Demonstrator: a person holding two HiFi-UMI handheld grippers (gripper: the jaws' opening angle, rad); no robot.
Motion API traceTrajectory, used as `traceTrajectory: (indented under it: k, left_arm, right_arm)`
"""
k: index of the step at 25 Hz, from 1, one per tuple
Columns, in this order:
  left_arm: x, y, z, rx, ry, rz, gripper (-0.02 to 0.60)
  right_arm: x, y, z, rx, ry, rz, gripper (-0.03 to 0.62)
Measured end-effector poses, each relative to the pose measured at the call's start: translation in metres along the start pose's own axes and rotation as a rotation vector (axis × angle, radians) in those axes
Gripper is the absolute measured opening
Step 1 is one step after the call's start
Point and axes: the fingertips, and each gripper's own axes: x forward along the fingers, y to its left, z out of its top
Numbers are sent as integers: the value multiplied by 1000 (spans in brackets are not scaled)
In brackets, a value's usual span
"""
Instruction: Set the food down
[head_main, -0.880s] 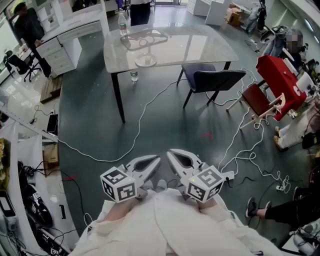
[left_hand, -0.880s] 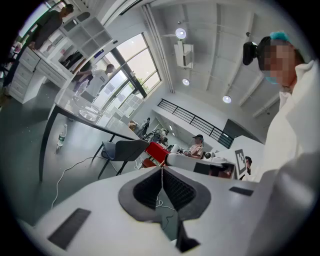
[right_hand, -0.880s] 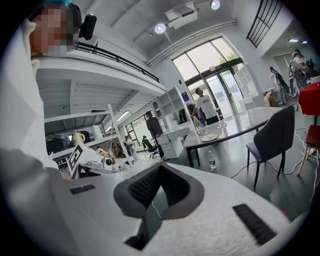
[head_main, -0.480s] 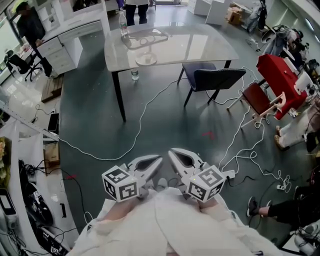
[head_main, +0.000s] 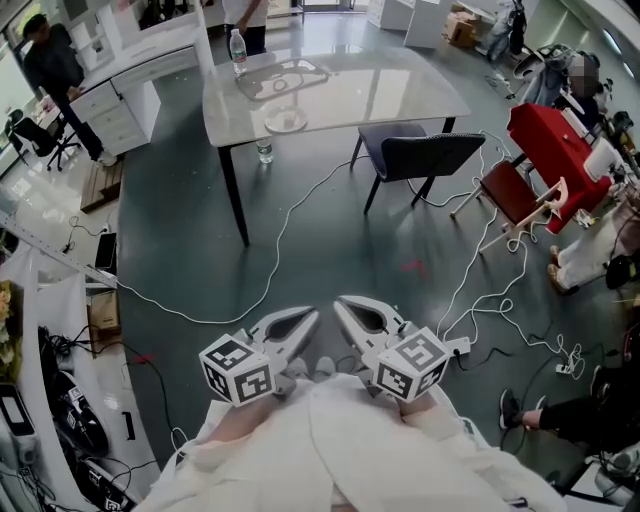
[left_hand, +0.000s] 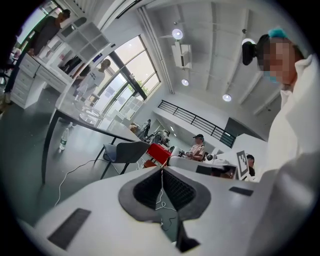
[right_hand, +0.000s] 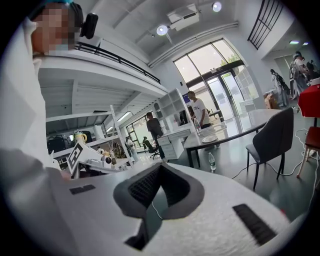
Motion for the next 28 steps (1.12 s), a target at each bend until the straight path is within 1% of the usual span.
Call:
traceTrajectory:
  k: [2,5,8,12,16,20,25,28]
  left_arm:
    - [-2,5,4,-4,-18,20,18]
    - [1,11,15,19,-36,40,18]
    - [9,9,24,27,-68,48,18]
    - [17,5,11,3,-74,74,18]
    - [18,2,-3,-42,-79,89,18]
    - [23,2,-12,-63,-70,93,18]
    - [35,13,-17,-78,-38,88,19]
    - [45,22,-15,-80,-12,72,18]
  right_arm:
    - [0,-1,5,28,-18,9,0]
    - [-1,-5,16,48,-49,5,2]
    - [1,-8,12,49,-30,3,2]
    - [-1,-18,5,70,-8,9,2]
    - [-10,-28,-5,123,-3,10,2]
    - [-14,-38,-8,155,-7,4,2]
    - [-1,-44,-11,137,23,21,2]
    - [11,-54,-10,149,34,14,2]
